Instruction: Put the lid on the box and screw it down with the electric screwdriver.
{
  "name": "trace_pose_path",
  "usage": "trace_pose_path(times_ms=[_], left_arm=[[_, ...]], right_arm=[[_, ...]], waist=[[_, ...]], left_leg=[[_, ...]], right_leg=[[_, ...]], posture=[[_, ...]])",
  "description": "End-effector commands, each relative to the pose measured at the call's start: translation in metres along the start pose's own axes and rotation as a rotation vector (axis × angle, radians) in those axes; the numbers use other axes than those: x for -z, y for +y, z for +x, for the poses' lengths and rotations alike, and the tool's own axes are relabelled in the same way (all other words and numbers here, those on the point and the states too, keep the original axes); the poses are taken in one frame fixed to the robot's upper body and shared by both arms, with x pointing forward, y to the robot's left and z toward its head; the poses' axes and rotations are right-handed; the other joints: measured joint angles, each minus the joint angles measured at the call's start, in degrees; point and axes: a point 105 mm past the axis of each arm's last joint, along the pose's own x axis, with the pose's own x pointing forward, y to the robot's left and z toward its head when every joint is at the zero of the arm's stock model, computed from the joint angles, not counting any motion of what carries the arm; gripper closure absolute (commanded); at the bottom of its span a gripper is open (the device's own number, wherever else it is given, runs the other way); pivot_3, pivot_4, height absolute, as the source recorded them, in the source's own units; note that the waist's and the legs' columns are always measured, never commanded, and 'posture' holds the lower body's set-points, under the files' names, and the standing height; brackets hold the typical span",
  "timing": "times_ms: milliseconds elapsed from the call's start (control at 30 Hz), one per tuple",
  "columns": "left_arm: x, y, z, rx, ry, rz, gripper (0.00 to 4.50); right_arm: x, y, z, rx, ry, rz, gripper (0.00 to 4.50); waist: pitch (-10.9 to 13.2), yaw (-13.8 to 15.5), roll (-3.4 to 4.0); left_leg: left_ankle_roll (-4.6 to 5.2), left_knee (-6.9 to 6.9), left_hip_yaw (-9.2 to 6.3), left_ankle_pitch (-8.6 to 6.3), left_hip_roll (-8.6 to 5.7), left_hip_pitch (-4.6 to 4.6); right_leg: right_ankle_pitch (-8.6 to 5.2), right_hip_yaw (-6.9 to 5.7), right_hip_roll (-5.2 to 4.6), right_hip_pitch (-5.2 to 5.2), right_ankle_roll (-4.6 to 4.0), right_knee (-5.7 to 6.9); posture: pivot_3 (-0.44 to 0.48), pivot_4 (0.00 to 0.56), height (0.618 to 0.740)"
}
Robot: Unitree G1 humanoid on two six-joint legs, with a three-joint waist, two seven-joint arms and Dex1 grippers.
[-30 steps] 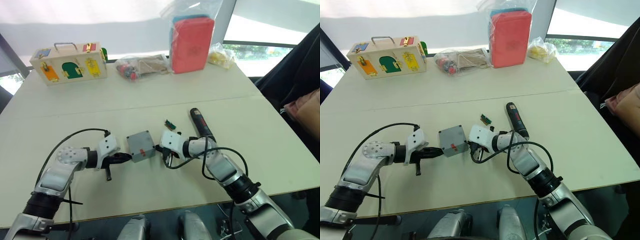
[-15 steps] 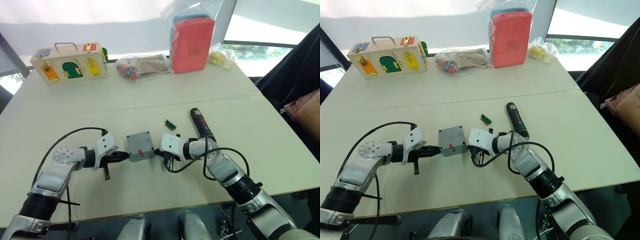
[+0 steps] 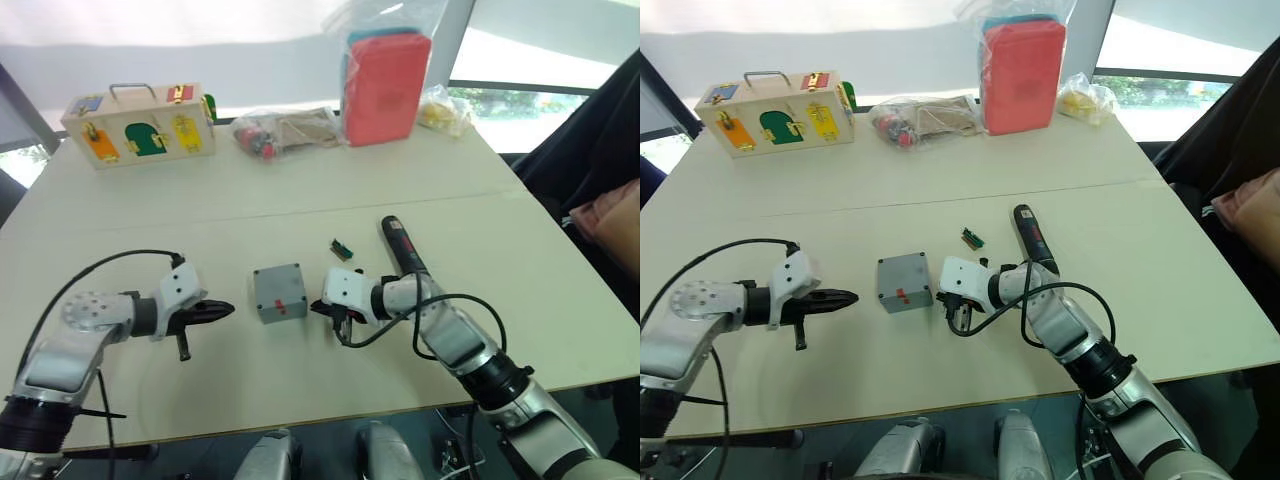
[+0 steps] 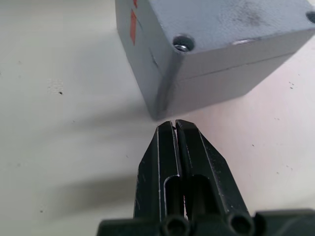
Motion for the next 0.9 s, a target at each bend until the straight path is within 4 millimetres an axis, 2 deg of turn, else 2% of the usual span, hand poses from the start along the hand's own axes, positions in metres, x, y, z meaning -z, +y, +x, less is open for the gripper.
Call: trace_pose_path(times_ms=[33,167,233,333,367,400,533,733,900], left_arm=[[-0.032,0.001,-0.018,-0.005,-0.074,0.032,4.5],[-0.047,-0.002,-0.025,0.007,-0.095,0.052,4.5],[-0.06,-0.005,-0.026,0.013,-0.127,0.069,4.5],[-0.071,-0.008,-0.026,0.021,-0.154,0.08,4.5],[-0.072,-0.009,-0.025,0.024,-0.158,0.082,4.5],[-0.074,-0.01,-0.025,0.028,-0.162,0.087,4.5],[-0.08,-0.01,-0.022,0.038,-0.179,0.096,4.5],[-0.087,-0.011,-0.019,0.063,-0.195,0.109,4.5],[-0.088,-0.011,-0.018,0.066,-0.195,0.11,4.5]], right_arm=[[-0.016,-0.012,-0.029,0.059,-0.076,0.014,4.46],[-0.017,-0.019,-0.055,0.113,-0.097,0.076,4.46],[-0.016,-0.028,-0.077,0.177,-0.107,0.126,4.46],[-0.015,-0.036,-0.098,0.256,-0.115,0.183,4.46],[-0.013,-0.038,-0.101,0.276,-0.114,0.203,3.96],[-0.012,-0.038,-0.104,0.288,-0.112,0.227,3.82],[0.001,-0.028,-0.099,0.296,-0.091,0.338,2.14],[0.017,-0.016,-0.075,0.334,-0.074,0.457,2.14],[0.024,-0.022,-0.069,0.4,-0.067,0.486,2.14]], waist=[[0.04,0.15,-0.01],[0.06,-0.04,-0.02],[0.09,-0.08,0.0],[0.14,-0.03,0.0],[0.14,-0.08,-0.01],[0.14,-0.13,0.0],[0.15,-0.04,0.01],[0.17,-0.07,0.0],[0.18,-0.07,0.01]], left_leg=[[0.02,0.01,0.0,-0.01,0.0,0.0],[0.04,0.02,-0.01,-0.03,-0.01,0.01],[0.04,-0.01,-0.02,-0.03,0.02,0.01],[0.05,-0.02,-0.02,-0.03,0.03,-0.02],[0.05,-0.02,-0.02,-0.03,0.03,-0.02],[0.05,-0.02,-0.02,-0.03,0.03,-0.01],[0.05,-0.06,-0.03,-0.03,0.07,0.0],[0.05,-0.03,0.0,-0.03,0.04,-0.01],[0.03,-0.04,0.0,-0.02,0.04,-0.01]], right_leg=[[0.0,-0.01,-0.01,0.03,0.0,-0.01],[0.0,-0.03,-0.05,0.07,0.0,-0.06],[0.0,-0.03,-0.03,0.07,0.0,-0.08],[0.0,-0.03,-0.02,0.05,0.0,-0.14],[0.0,-0.03,-0.03,0.06,0.0,-0.15],[0.0,-0.03,-0.03,0.07,0.0,-0.15],[0.0,-0.04,-0.02,0.08,0.0,-0.17],[0.01,-0.02,-0.05,0.1,-0.01,-0.2],[0.01,-0.02,-0.04,0.09,0.0,-0.21]], posture=[[0.0,0.15,0.74],[0.0,0.15,0.74],[0.0,0.15,0.74],[0.0,0.15,0.74],[0.0,0.15,0.74],[0.0,0.15,0.74],[0.0,0.15,0.74],[0.0,0.15,0.74],[0.0,0.15,0.74]])
